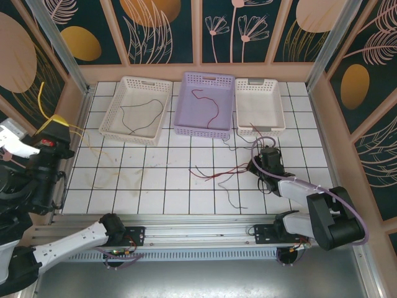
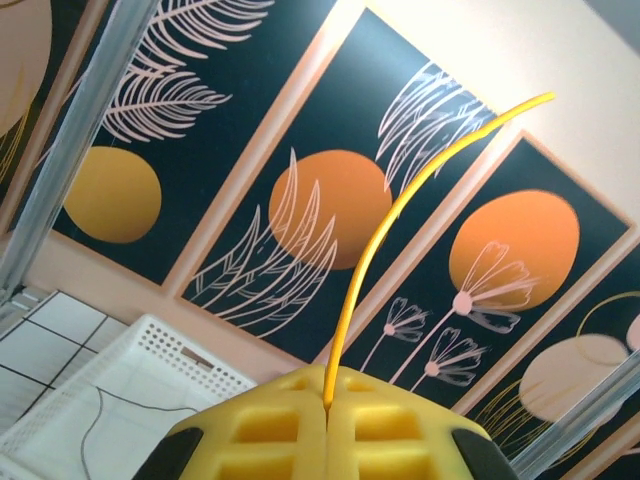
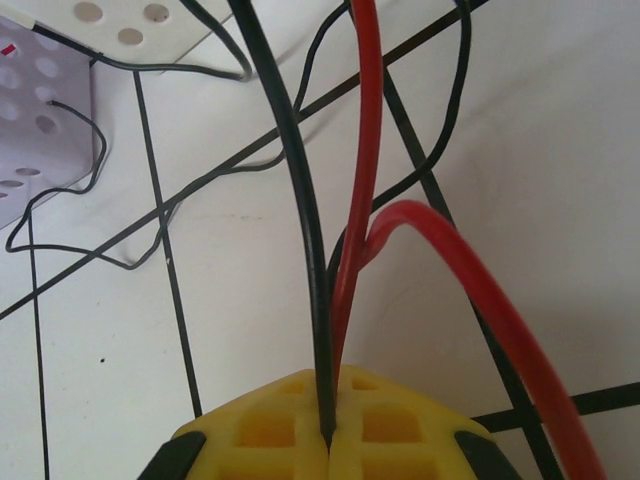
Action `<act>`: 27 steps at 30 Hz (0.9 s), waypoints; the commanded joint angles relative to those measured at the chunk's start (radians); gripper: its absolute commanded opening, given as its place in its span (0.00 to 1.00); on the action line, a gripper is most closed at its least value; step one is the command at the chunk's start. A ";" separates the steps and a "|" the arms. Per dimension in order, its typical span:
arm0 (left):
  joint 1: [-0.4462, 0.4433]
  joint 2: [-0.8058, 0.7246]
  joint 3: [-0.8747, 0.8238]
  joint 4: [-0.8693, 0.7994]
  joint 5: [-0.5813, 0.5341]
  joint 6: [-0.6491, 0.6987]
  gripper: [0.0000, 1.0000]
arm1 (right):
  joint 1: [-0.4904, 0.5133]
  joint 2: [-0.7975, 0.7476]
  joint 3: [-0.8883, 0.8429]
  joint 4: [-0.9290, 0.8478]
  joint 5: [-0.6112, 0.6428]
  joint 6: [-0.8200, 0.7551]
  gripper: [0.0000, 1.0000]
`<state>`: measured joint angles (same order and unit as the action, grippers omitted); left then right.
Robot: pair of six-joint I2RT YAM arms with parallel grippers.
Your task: Untangle the cables
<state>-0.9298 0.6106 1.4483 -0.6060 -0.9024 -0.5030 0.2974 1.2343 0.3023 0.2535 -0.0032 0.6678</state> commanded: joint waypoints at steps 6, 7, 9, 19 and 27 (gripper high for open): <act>-0.003 0.082 -0.066 0.040 0.063 0.038 0.00 | 0.047 -0.009 0.004 0.113 -0.097 -0.053 0.00; -0.002 0.094 -0.077 0.048 0.082 0.030 0.00 | 0.065 -0.002 0.010 0.128 -0.114 -0.064 0.00; -0.002 0.116 -0.098 0.071 0.119 0.018 0.00 | 0.102 0.008 0.022 0.155 -0.141 -0.093 0.00; -0.002 0.203 -0.230 0.225 0.278 -0.048 0.00 | 0.169 -0.040 -0.002 0.280 -0.253 -0.134 0.06; -0.002 0.266 -0.365 0.341 0.379 -0.131 0.00 | 0.191 -0.101 -0.038 0.373 -0.345 -0.153 0.48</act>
<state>-0.9298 0.8661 1.1118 -0.3580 -0.5797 -0.5850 0.4755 1.1721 0.2893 0.5362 -0.2878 0.5297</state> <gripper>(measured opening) 0.039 0.445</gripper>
